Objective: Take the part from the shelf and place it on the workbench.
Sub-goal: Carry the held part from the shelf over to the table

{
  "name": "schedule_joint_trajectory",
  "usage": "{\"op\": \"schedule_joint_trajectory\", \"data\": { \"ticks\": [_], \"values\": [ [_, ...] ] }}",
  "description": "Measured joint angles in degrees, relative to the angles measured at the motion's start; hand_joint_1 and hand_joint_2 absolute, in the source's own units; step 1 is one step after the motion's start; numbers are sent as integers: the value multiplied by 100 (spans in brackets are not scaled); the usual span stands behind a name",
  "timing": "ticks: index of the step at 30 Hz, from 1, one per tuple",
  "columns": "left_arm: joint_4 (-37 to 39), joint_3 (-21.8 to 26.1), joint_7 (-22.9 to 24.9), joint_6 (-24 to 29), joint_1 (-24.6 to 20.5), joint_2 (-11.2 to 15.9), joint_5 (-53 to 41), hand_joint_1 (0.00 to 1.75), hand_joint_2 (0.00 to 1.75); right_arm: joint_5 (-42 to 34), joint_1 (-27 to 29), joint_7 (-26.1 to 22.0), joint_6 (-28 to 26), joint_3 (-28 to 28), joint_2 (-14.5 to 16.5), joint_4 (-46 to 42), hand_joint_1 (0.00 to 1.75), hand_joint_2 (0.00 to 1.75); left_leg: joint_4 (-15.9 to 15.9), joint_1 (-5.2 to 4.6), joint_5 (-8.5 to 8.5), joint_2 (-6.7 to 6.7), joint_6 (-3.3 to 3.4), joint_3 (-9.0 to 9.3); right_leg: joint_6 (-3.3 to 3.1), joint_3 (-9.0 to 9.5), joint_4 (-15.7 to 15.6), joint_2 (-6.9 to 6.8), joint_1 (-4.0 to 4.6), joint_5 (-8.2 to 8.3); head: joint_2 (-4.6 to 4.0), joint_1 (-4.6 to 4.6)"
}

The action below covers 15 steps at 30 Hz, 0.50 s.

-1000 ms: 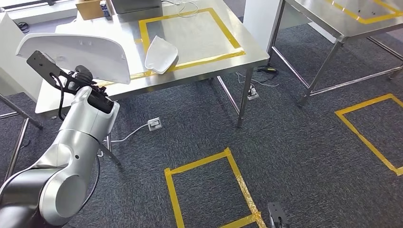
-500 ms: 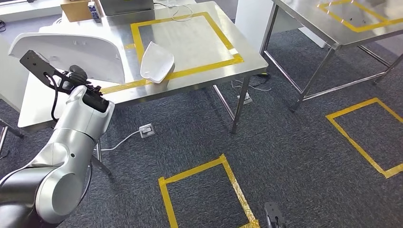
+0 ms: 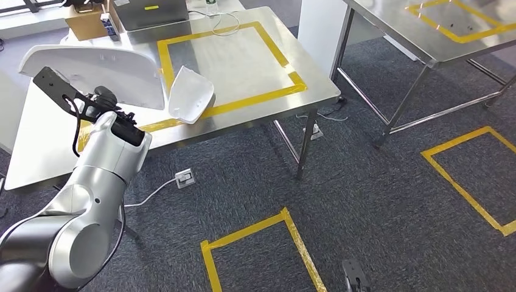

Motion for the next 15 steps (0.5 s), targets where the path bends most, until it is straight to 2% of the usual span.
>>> {"op": "schedule_joint_trajectory", "data": {
  "ticks": [2,3,4,5,6,7,8,9,12,13,15],
  "values": [
    [22,0,12,1,29,18,3,175,175,3,4,4,1,0,2,1,0,0,455,33,-270,-3,-52,-398,6,103,11,29,-11,-113,0,-1],
    [32,0,24,2,42,25,8,175,175,4,13,11,1,0,3,1,0,0,462,49,-320,-3,-73,-497,21,165,23,44,-18,-177,0,-2],
    [40,0,37,2,49,29,12,175,175,4,20,16,0,0,3,1,0,0,294,64,-239,0,-92,-511,42,233,41,54,-28,-247,0,-1],
    [44,0,49,2,50,31,15,175,175,4,23,20,-1,0,3,0,0,0,-25,79,-23,11,-108,-448,66,302,64,61,-40,-323,0,-2],
    [50,0,57,1,50,32,18,175,175,4,24,24,-1,0,3,0,0,0,-415,93,291,46,-119,-358,96,359,88,67,-48,-402,0,-2],
    [57,0,62,1,49,34,19,175,175,4,24,23,-1,0,3,0,0,0,-735,90,514,80,-110,-281,132,408,113,74,-53,-474,0,-2],
    [61,0,66,2,50,34,20,175,175,4,25,22,-1,0,3,0,0,0,-938,78,666,102,-77,-217,174,436,123,78,-54,-536,0,-2],
    [63,0,67,16,51,30,22,175,175,4,25,22,-1,0,3,0,0,0,-1022,63,719,113,-25,-189,220,463,132,80,-52,-579,0,-2],
    [35,1,52,70,32,18,21,175,175,9,20,15,-3,1,2,0,0,0,-1012,50,622,80,141,-80,311,470,238,31,-59,-610,0,-3],
    [23,1,40,76,20,18,19,175,175,13,14,10,-2,2,2,0,0,0,-1018,54,588,80,181,-28,327,376,416,-12,-61,-606,0,-3],
    [10,2,20,87,14,19,17,175,175,22,3,1,1,5,3,0,0,0,-1030,47,502,80,241,78,355,-46,1088,-97,-58,-710,0,-1]
  ]
}}
